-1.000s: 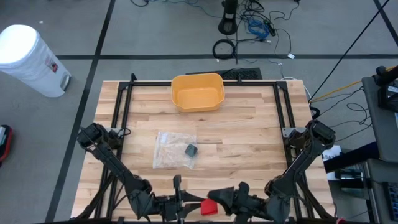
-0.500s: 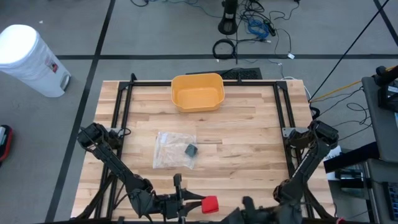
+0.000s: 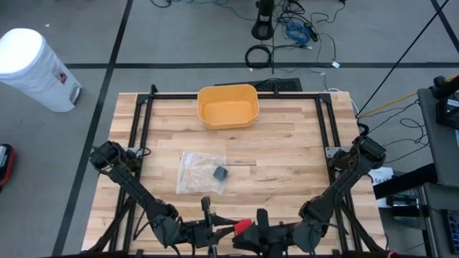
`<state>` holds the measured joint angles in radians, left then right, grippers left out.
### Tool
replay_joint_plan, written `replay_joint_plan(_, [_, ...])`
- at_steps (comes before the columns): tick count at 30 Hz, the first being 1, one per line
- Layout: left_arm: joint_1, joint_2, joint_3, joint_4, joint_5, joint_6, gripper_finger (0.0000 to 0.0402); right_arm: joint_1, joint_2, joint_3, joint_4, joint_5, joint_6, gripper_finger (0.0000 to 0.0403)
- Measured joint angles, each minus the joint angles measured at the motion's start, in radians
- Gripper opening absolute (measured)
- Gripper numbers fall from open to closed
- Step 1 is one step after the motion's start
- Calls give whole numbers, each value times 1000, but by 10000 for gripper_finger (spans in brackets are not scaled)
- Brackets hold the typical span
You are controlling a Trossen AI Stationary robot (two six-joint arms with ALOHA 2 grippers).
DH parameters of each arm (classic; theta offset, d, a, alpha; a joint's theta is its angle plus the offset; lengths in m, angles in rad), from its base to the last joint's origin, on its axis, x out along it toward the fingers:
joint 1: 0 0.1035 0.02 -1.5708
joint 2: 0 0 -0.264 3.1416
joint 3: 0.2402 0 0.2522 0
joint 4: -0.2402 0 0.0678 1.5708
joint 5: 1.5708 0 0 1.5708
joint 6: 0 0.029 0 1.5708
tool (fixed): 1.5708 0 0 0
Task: Roll bandage
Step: Roll the red bandage
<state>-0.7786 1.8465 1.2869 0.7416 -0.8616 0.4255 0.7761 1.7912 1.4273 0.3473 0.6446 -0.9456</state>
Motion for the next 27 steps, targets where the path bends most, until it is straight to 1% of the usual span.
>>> replay_joint_plan(8, [-1,0,0,-36,5,-3,53,11,0,0,17,27,-23,103])
replay_joint_plan(13, [-2,0,0,-44,5,-3,54,19,0,0,35,98,-68,103])
replay_joint_plan(17, [-2,0,0,-45,4,-3,54,21,0,0,40,121,-104,103])
replay_joint_plan(23, [-9,0,0,-45,19,-5,54,64,0,2,168,251,-288,103])
replay_joint_plan(27, [-11,0,0,-44,19,-5,54,117,0,52,204,331,-391,103])
